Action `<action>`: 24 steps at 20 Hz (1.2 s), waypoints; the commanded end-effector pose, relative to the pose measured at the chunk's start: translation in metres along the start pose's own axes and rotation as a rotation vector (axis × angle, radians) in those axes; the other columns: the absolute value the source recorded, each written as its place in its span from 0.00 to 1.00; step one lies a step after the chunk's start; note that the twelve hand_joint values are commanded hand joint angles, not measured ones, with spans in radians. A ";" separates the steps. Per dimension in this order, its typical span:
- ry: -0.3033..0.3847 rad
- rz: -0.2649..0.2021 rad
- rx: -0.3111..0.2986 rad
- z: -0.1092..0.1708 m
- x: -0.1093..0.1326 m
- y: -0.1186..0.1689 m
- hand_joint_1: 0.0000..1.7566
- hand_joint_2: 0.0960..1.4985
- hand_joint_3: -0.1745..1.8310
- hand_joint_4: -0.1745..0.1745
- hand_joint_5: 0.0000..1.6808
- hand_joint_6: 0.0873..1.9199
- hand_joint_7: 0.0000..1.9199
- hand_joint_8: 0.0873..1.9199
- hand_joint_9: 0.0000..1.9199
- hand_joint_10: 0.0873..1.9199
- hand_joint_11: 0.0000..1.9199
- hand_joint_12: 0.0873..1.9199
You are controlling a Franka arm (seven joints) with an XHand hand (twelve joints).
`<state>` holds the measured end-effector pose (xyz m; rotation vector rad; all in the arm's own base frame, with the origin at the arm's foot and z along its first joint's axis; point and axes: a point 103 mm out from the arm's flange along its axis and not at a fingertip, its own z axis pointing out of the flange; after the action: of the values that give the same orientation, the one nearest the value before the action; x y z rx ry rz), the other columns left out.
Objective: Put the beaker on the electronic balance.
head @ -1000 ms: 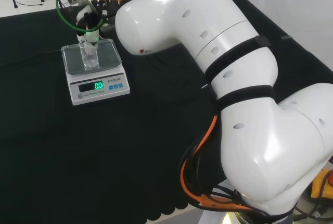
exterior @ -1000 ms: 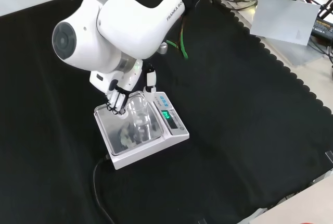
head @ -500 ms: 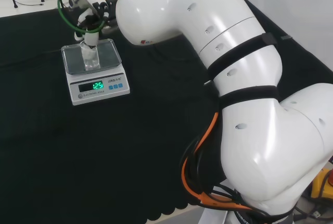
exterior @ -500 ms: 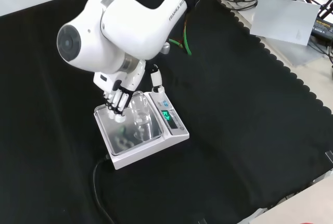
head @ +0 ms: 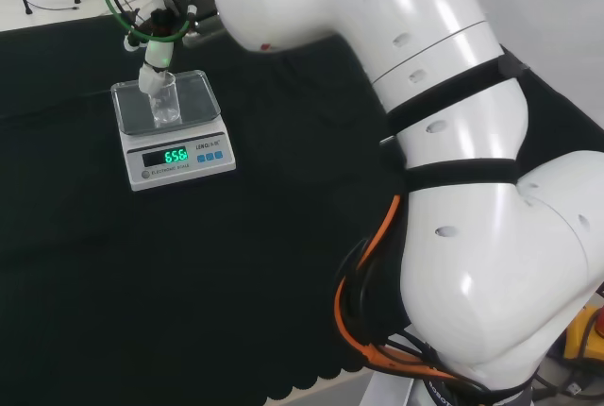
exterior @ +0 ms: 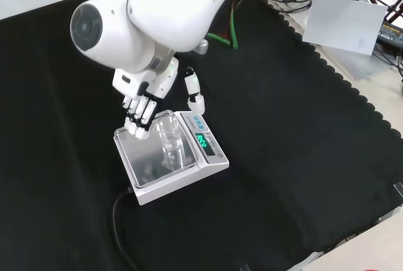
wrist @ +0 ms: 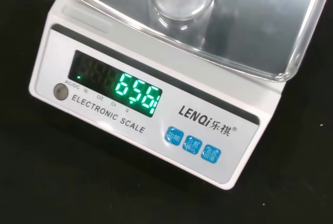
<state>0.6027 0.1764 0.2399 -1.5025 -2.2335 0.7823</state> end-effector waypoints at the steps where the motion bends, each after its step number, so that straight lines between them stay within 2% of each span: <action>1: -0.098 -0.009 -0.267 -0.044 0.005 -0.106 0.50 0.58 0.16 0.31 0.26 0.19 0.25 0.35 0.31 0.40 0.22 0.70; 3: -0.113 0.014 -0.309 -0.046 0.002 -0.123 0.55 0.54 0.27 0.30 0.33 0.38 0.36 0.41 0.43 0.42 0.33 0.68; 5: -0.117 0.043 -0.328 -0.044 -0.002 -0.138 0.59 0.65 0.22 0.32 0.44 0.55 0.47 0.44 0.53 0.44 0.46 0.62; 7: -0.107 0.074 -0.338 -0.038 -0.009 -0.152 0.61 0.72 0.16 0.23 0.48 0.61 0.53 0.45 0.57 0.45 0.54 0.59; 11: -0.073 0.134 -0.345 -0.022 -0.024 -0.180 0.62 0.76 0.12 0.12 0.49 0.64 0.54 0.46 0.59 0.47 0.57 0.56; 14: -0.045 0.192 -0.349 -0.006 -0.037 -0.206 0.69 0.76 0.10 0.02 0.49 0.62 0.47 0.59 0.58 0.48 0.57 0.55; 16: -0.024 0.217 -0.350 0.000 -0.043 -0.215 0.70 0.77 0.10 0.00 0.49 0.62 0.46 0.61 0.58 0.48 0.57 0.55; 17: -0.001 0.248 -0.347 0.007 -0.051 -0.223 0.70 0.77 0.10 0.00 0.49 0.62 0.46 0.62 0.58 0.48 0.57 0.55; 19: 0.024 0.280 -0.347 0.013 -0.061 -0.230 0.70 0.77 0.10 0.00 0.49 0.62 0.46 0.62 0.58 0.48 0.57 0.55; 22: 0.055 0.341 -0.367 0.020 -0.073 -0.247 0.70 0.77 0.10 0.00 0.49 0.62 0.46 0.62 0.58 0.49 0.57 0.55; 24: 0.086 0.389 -0.384 0.027 -0.082 -0.268 0.70 0.77 0.09 0.00 0.49 0.62 0.46 0.62 0.59 0.49 0.57 0.55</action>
<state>0.4464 0.0636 0.3739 -1.9345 -2.3041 0.5023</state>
